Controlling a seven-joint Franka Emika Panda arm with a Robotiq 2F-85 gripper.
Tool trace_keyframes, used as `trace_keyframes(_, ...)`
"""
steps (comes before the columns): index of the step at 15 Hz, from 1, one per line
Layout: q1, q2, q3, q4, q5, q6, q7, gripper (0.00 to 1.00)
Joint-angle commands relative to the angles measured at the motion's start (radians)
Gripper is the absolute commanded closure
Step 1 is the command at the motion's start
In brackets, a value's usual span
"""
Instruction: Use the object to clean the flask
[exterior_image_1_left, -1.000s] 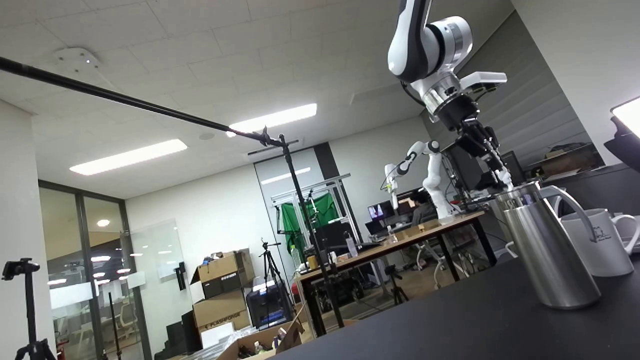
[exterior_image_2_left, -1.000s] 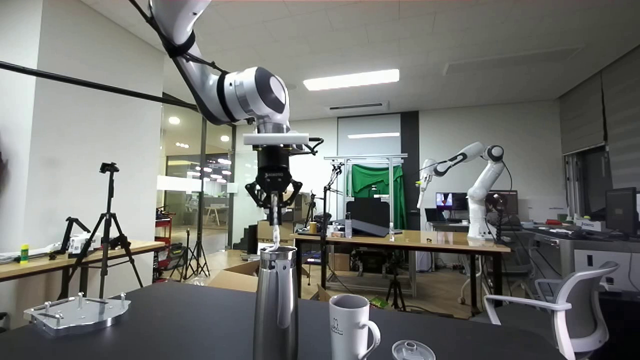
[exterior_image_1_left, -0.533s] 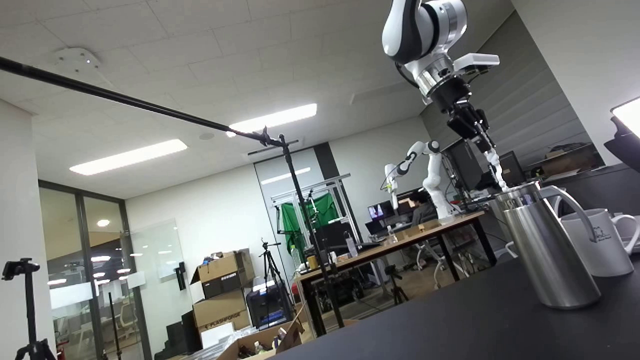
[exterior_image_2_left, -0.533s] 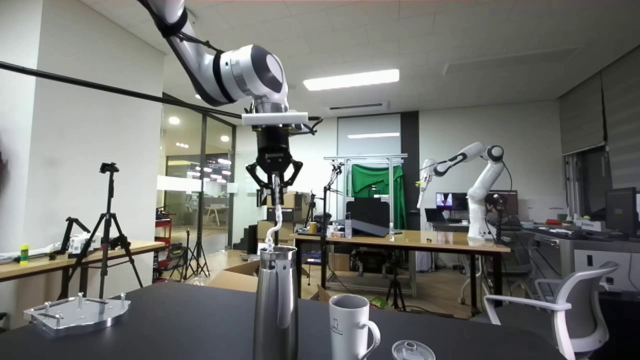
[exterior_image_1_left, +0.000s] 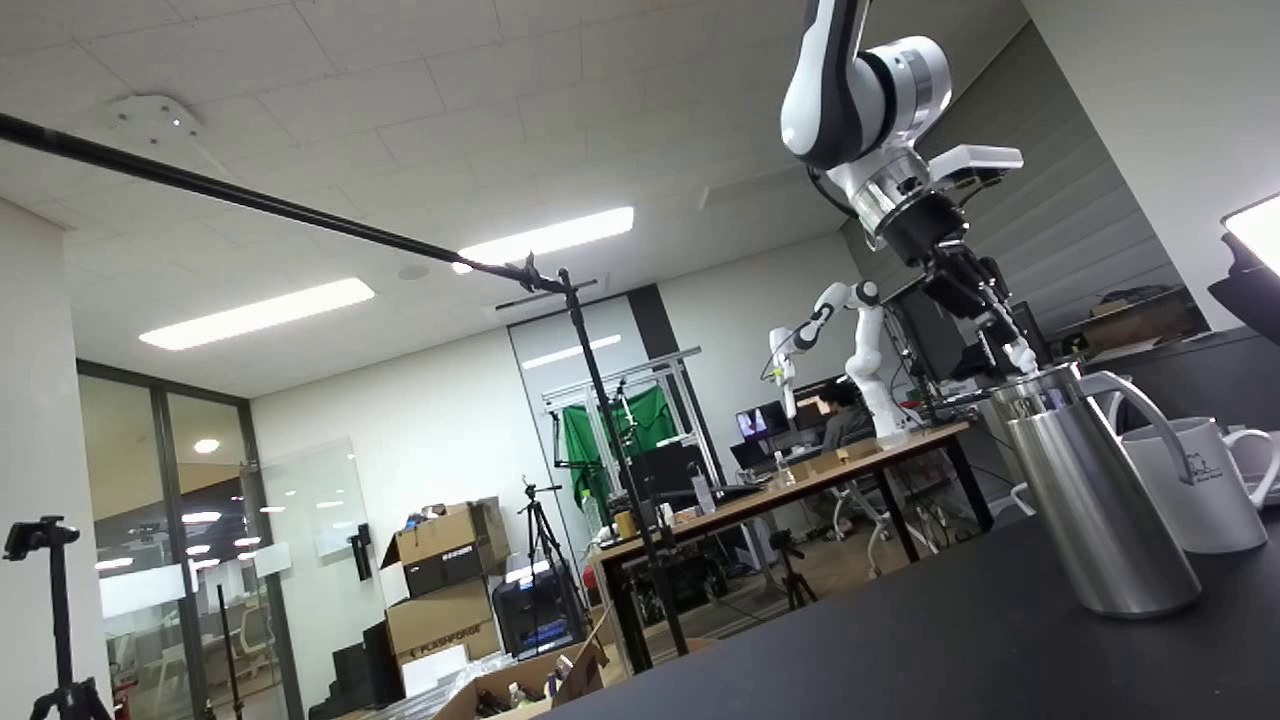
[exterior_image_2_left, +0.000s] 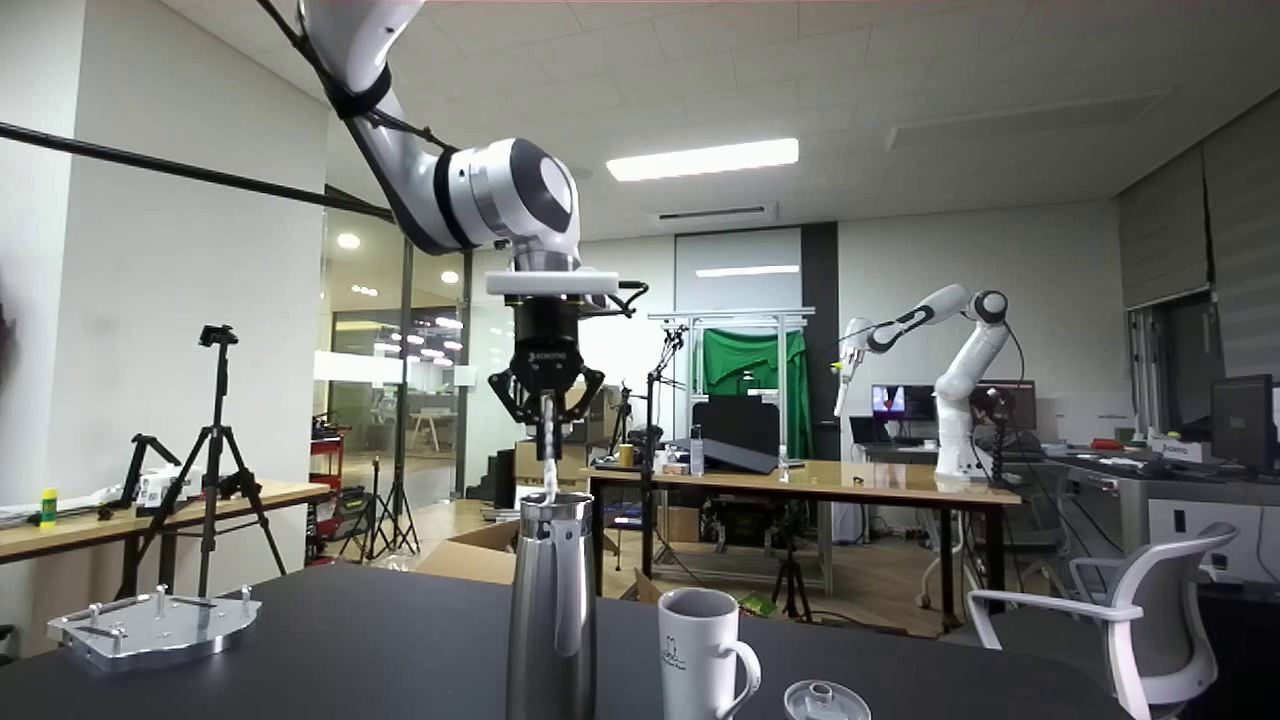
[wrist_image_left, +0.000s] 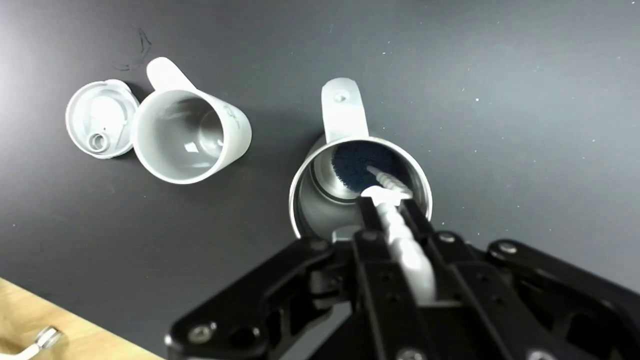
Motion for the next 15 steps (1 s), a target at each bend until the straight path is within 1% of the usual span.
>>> trace_keyframes(1, -0.003, 0.015, 0.001, 0.014, -0.002, -0.006, 0.005, 0.96)
trace_keyframes(12, -0.003, -0.114, 0.001, 0.048, 0.008, -0.023, -0.02, 0.96)
trace_keyframes(15, -0.001, -0.123, -0.002, 0.044, 0.004, -0.01, -0.02, 0.96)
